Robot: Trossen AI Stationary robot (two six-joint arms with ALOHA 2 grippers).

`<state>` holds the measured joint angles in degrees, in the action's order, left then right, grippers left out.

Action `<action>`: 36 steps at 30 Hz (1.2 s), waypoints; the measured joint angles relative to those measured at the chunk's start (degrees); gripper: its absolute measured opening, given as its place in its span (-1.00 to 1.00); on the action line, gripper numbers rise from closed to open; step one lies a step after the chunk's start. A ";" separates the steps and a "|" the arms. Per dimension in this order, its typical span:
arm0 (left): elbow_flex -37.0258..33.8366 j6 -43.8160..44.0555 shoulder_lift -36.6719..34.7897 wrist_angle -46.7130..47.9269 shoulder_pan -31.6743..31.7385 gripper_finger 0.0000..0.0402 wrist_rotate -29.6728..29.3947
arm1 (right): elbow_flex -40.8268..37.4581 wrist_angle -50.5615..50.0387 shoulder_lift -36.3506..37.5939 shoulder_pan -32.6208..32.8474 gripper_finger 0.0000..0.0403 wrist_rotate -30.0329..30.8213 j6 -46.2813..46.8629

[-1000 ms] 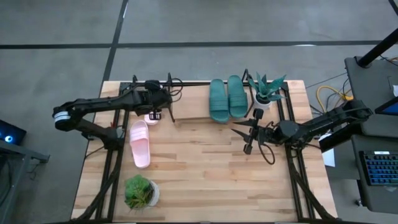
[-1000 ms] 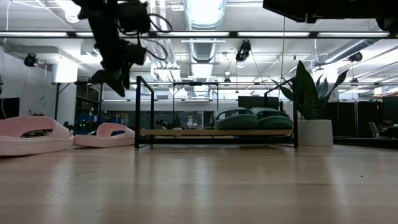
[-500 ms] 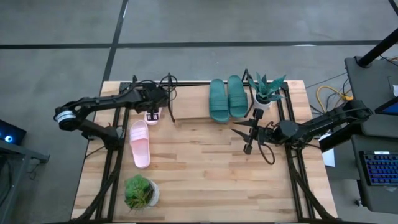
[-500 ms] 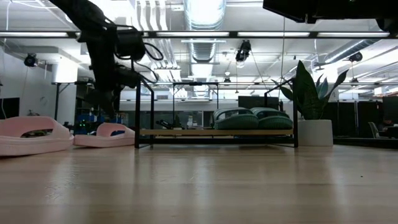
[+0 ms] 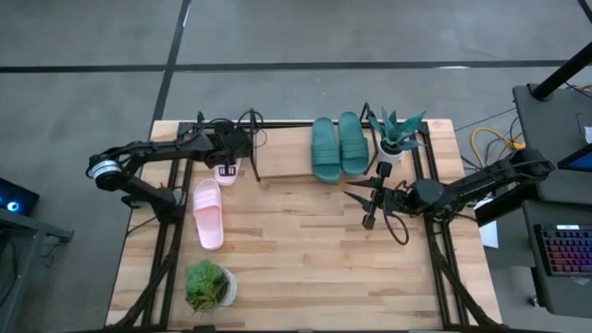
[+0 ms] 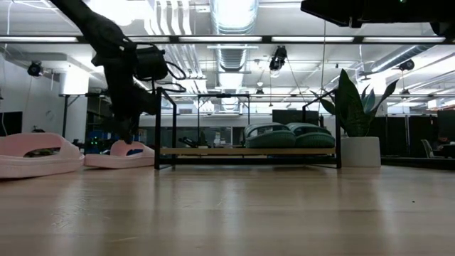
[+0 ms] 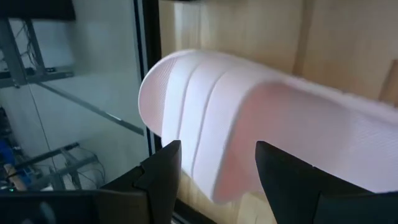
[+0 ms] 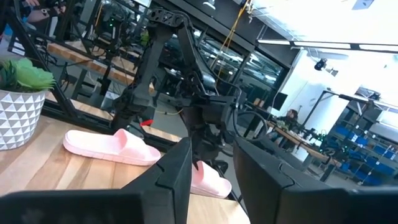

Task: Pick and place slides into the shelf
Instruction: Put the top pink slide on the shelf

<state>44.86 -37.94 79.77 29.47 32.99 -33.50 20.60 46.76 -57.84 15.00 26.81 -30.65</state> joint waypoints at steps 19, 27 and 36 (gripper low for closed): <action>-0.11 -1.72 3.41 -5.24 9.20 -0.05 3.85 | -0.02 0.04 0.01 0.00 -0.47 0.00 0.00; 1.26 -3.12 8.69 -7.53 9.55 -0.05 -0.86 | 0.03 0.09 0.02 0.00 -0.50 -0.02 0.17; 1.09 1.05 5.46 -7.41 9.55 -0.50 -1.33 | 0.02 0.09 0.02 0.00 -0.49 -0.02 0.17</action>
<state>45.95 -36.89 85.23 22.06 42.54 -34.83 20.62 46.85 -57.83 15.00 26.79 -30.48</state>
